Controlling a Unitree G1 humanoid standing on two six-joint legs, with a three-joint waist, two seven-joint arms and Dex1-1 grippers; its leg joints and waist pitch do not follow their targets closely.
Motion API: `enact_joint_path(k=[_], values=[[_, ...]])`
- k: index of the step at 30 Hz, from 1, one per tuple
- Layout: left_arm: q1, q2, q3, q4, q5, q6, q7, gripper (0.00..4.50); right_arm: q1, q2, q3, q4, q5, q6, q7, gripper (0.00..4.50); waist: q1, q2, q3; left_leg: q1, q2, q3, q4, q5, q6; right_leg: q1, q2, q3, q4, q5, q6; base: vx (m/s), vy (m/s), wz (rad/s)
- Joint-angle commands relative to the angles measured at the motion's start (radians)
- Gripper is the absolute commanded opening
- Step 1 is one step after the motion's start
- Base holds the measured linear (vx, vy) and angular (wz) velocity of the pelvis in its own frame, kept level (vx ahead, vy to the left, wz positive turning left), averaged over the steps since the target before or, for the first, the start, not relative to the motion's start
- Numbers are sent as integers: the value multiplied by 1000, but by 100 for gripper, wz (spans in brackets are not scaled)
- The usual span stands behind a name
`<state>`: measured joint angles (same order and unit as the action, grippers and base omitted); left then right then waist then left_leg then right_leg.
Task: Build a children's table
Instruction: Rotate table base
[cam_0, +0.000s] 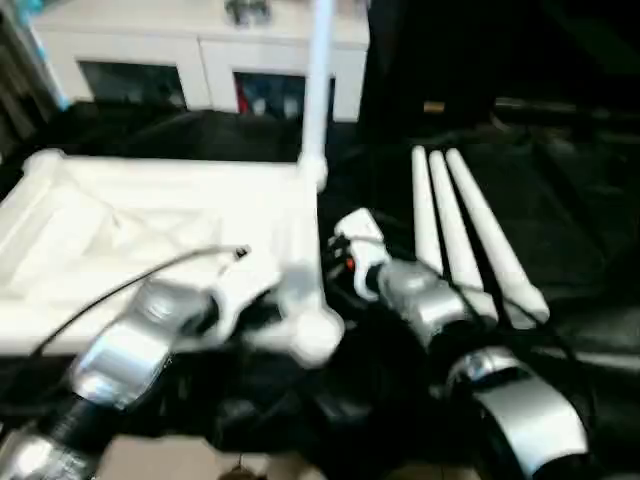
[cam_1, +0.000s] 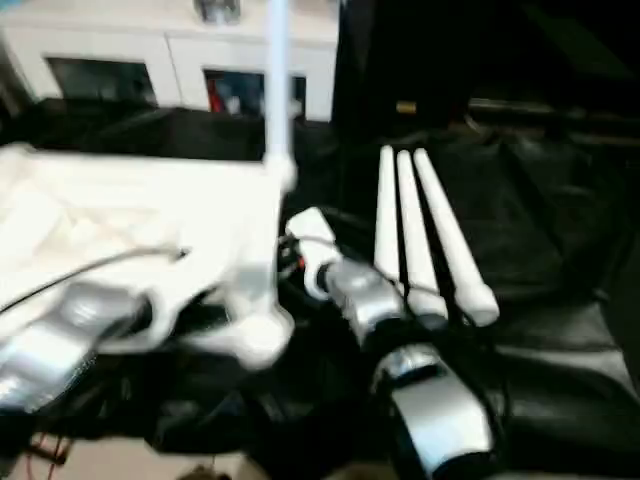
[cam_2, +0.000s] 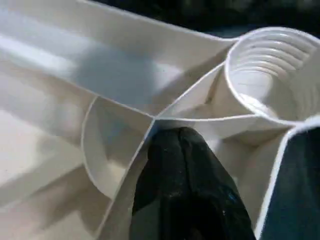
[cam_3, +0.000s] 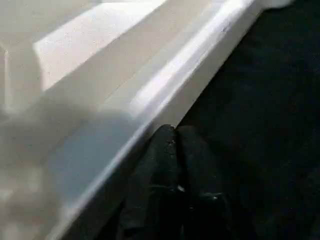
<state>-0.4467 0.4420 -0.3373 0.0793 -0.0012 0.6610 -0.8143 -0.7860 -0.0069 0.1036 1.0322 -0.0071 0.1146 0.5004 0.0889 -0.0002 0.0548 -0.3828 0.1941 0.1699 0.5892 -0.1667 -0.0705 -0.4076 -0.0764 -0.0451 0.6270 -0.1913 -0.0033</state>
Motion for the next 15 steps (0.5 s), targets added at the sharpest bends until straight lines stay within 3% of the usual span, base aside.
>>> enact_joint_path(k=[1, 2, 4, 5, 6, 7, 9, 11, 13, 15], values=[[-69, -44, -3, 95, 33, -94, 91, 0, 18, -8, -6, -51, 1, -4, 9, 4, 3, 24, -72, 20, 21, -6, -70, -253, -43, 51, -52, 36, -67, -97, -218, 0, 0, 0], [-79, -52, -2, 122, 44, -111, 114, 0, 23, -15, -10, -66, 3, -1, 5, 4, 4, 21, -72, 18, 20, -7, -71, -244, -38, 53, -51, 35, -70, -90, -213, 0, 0, 0], [-99, -66, 4, 195, 74, -169, 179, 0, 45, -40, -32, -139, 12, 26, -24, 4, 2, 26, -72, 13, 19, -9, -69, -217, -34, 57, -50, 34, -66, -55, -214, 0, 0, 0], [-101, -69, 9, 212, 81, -187, 197, 0, 53, -49, -42, -169, 16, 40, -38, 4, 5, 22, -77, 17, 20, -9, -66, -205, -30, 58, -51, 34, -62, -29, -213, 0, 0, 0], [-101, -69, 9, 212, 81, -187, 197, 0, 53, -49, -42, -169, 16, 40, -38, 4, 3, 21, -78, 12, 19, -10, -65, -184, -23, 62, -52, 33, -58, -8, -218, 0, 0, 0], [-97, -72, 20, 209, 74, -206, 199, 0, 64, -59, -66, -221, 26, 70, -70, 4, 2, 24, -77, 13, 20, -9, -65, -183, -22, 60, -52, 32, -58, -8, -222, 0, 0, 0], [-75, -84, 55, 161, 45, -247, 192, 0, 95, -78, -129, -365, 61, 153, -130, 4, 8, 19, -75, 16, 22, -7, -64, -160, -14, 62, -51, 35, -60, 10, -224, 0, 0, 0], [-33, -92, 89, 81, 12, -273, 177, 0, 129, -94, -176, -519, 75, 252, -181, 4, 9, 23, -78, 18, 22, -7, -63, -149, -15, 58, -47, 33, -57, 25, -224, 0, 0, 0], [-8, -100, 115, 42, -16, -275, 176, 0, 150, -96, -192, -600, 100, 297, -173, 4, 9, 21, -74, 17, 24, -6, -66, -159, -19, 59, -46, 33, -57, 14, -218, 0, 0, 0], [10, -102, 133, 15, -35, -271, 181, 0, 166, -100, -194, -652, 118, 333, -152, 4, 8, 21, -70, 20, 23, -5, -69, -210, -23, 53, -47, 34, -66, -62, -202, 0, 0, 0]])
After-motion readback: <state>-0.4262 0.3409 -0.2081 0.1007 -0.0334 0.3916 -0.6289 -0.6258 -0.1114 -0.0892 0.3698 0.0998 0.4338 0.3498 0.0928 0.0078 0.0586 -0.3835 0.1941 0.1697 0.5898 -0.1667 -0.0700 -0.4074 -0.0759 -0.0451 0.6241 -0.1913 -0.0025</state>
